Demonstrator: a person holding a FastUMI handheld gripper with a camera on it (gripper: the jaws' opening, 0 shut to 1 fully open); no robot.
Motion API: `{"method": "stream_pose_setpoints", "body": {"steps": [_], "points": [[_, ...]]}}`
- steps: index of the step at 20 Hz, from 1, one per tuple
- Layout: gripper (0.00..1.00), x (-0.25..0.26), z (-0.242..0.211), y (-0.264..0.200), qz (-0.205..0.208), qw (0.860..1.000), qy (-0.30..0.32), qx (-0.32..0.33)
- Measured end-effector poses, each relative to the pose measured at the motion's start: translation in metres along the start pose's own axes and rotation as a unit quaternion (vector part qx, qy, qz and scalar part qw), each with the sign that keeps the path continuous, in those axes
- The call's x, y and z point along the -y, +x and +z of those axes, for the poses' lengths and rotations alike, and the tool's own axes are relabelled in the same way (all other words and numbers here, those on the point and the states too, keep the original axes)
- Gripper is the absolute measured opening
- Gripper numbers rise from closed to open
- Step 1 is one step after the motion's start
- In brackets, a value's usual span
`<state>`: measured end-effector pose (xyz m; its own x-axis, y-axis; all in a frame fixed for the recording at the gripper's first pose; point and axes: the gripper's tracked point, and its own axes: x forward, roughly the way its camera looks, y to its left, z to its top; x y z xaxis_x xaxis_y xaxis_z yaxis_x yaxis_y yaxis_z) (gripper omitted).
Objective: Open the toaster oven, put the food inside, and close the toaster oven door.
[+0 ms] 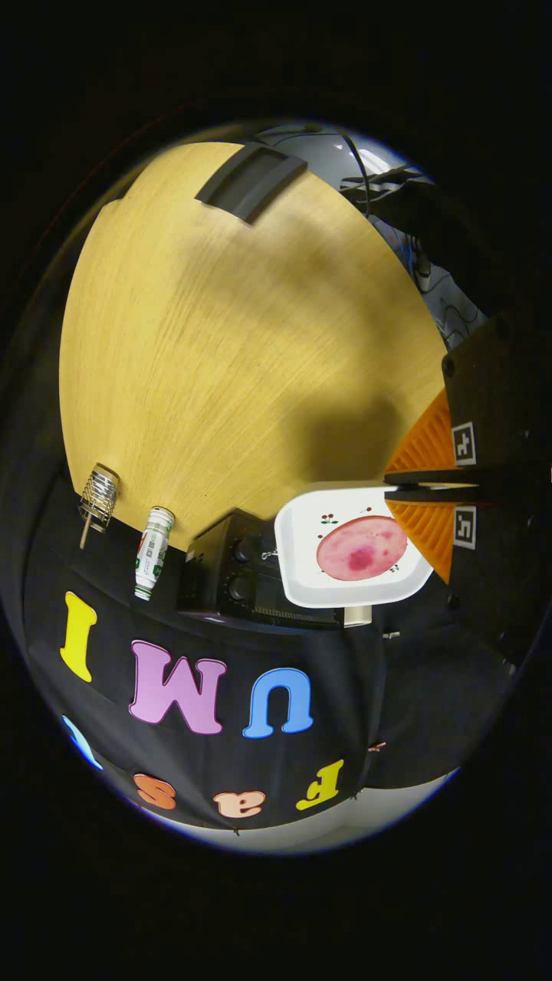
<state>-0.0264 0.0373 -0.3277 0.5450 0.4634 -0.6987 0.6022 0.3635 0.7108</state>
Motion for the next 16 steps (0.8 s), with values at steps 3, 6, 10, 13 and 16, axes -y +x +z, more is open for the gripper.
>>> {"method": "stream_pose_setpoints", "body": {"steps": [3, 6, 10, 13, 16], "points": [[0.05, -0.015, -0.019, 0.022, -0.004, 1.000, -0.007, 0.003], [0.05, -0.033, -0.032, 0.045, -0.007, 1.000, -0.008, 0.009], [0.05, -0.060, -0.041, 0.092, -0.009, 1.000, -0.005, 0.016], [0.05, -0.077, -0.042, 0.131, -0.009, 0.999, 0.014, 0.027], [0.05, -0.095, -0.036, 0.165, -0.005, 0.998, 0.057, 0.038]]}}
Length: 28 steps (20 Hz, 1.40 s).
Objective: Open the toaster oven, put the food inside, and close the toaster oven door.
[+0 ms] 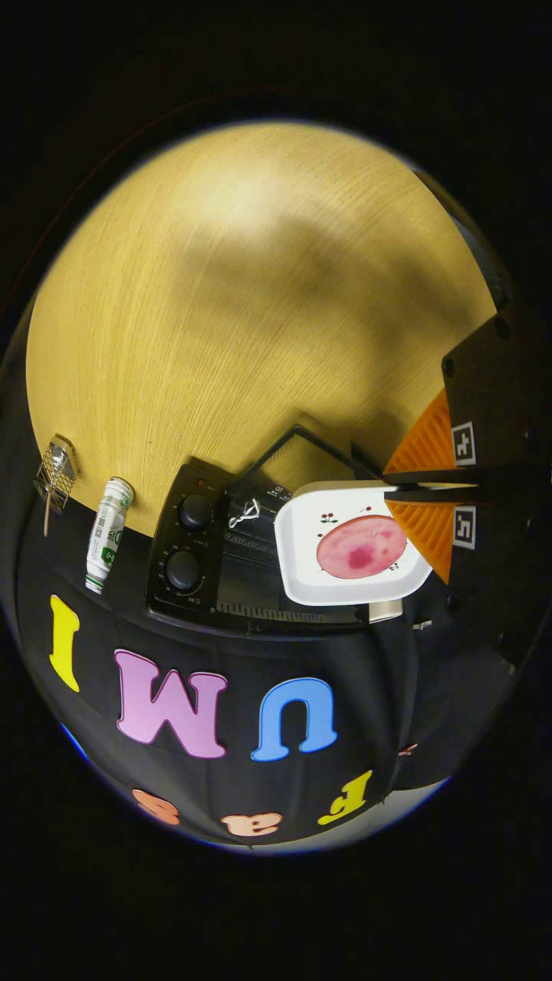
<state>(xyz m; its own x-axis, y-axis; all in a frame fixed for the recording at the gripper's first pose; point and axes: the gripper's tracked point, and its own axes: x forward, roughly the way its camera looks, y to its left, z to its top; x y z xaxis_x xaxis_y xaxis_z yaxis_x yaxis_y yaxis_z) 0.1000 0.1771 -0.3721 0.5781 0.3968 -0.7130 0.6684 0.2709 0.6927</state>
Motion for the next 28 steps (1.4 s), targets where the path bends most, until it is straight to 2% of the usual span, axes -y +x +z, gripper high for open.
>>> {"method": "stream_pose_setpoints", "body": {"steps": [7, 13, 18, 25, 27, 28], "points": [[0.05, -0.039, 0.019, 0.074, -0.001, 0.999, 0.016, 0.033], [0.05, -0.069, 0.028, 0.120, 0.000, 0.997, 0.023, 0.075], [0.05, -0.089, 0.046, 0.152, 0.019, 0.993, 0.049, 0.101], [0.05, -0.102, 0.056, 0.172, 0.037, 0.992, 0.061, 0.108], [0.08, -0.111, 0.052, 0.168, 0.058, 0.991, 0.069, 0.100], [0.15, -0.110, 0.046, 0.165, 0.060, 0.991, 0.065, 0.097]]}}
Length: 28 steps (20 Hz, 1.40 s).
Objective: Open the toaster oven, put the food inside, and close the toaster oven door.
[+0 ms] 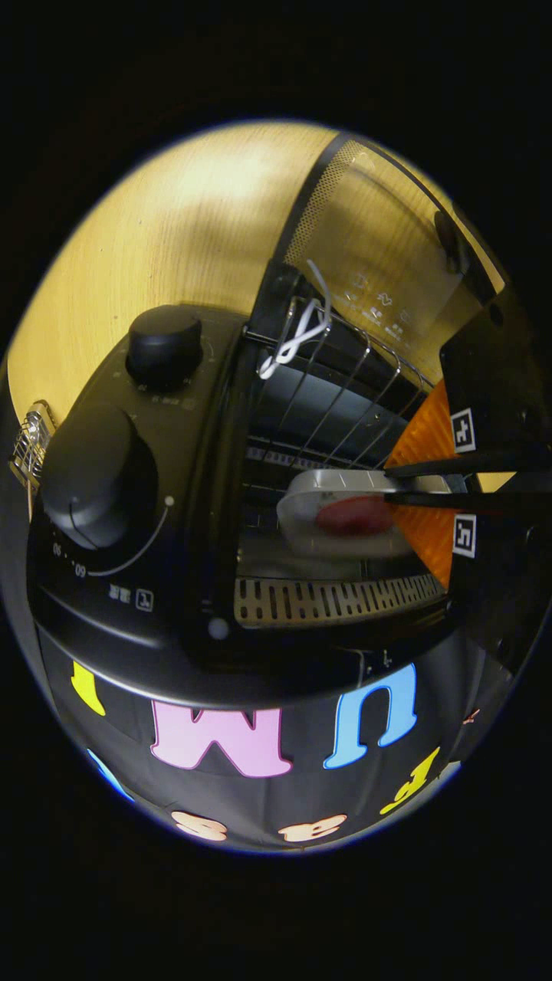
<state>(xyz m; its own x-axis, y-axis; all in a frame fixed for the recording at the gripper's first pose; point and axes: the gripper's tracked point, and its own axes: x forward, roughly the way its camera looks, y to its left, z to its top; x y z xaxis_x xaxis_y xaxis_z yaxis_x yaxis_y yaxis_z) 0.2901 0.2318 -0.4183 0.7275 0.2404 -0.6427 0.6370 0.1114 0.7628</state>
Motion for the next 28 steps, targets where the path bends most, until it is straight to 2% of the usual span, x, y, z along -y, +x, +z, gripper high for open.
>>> {"method": "stream_pose_setpoints", "body": {"steps": [2, 5, 8, 11, 13, 15, 17, 18, 20, 23, 25, 28], "points": [[0.21, -0.006, -0.004, -0.012, 0.014, 1.000, -0.006, -0.006], [0.48, -0.009, -0.017, -0.030, 0.023, 0.999, -0.015, -0.021], [0.99, -0.006, -0.019, -0.058, 0.021, 0.999, -0.028, -0.013], [0.99, 0.001, -0.026, -0.087, 0.012, 0.998, -0.057, -0.006], [0.99, 0.010, -0.034, -0.108, 0.002, 0.994, -0.107, -0.012], [0.98, 0.028, -0.041, -0.128, -0.012, 0.984, -0.178, -0.019], [0.99, 0.054, -0.054, -0.145, -0.037, 0.964, -0.258, -0.044], [0.99, 0.067, -0.062, -0.155, -0.047, 0.949, -0.306, -0.056], [0.99, 0.088, -0.058, -0.167, -0.064, 0.909, -0.407, -0.055], [0.99, 0.112, -0.045, -0.174, -0.112, 0.841, -0.529, -0.034], [0.99, 0.125, -0.041, -0.171, -0.140, 0.816, -0.560, -0.031], [0.99, 0.141, -0.041, -0.160, -0.172, 0.794, -0.582, -0.036]]}}
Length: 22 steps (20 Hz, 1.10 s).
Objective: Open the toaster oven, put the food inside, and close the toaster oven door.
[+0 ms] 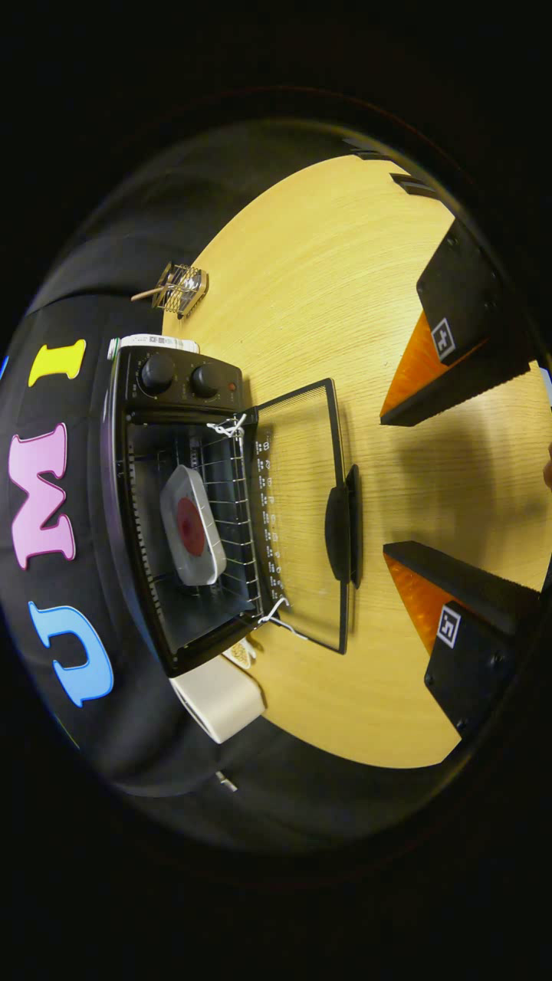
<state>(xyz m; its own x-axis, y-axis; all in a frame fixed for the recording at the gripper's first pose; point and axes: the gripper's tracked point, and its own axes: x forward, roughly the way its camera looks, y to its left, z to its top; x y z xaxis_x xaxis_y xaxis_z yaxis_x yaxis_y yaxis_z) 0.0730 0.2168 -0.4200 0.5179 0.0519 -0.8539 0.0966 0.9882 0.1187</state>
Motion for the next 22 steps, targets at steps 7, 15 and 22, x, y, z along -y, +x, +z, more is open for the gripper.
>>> {"method": "stream_pose_setpoints", "body": {"steps": [7, 15, 22], "points": [[0.99, -0.010, -0.013, 0.041, -0.020, 0.999, -0.042, -0.027], [0.99, -0.015, -0.003, 0.065, -0.032, 0.998, -0.045, -0.029], [0.97, -0.019, 0.021, 0.049, -0.012, 0.994, -0.109, 0.003]]}}
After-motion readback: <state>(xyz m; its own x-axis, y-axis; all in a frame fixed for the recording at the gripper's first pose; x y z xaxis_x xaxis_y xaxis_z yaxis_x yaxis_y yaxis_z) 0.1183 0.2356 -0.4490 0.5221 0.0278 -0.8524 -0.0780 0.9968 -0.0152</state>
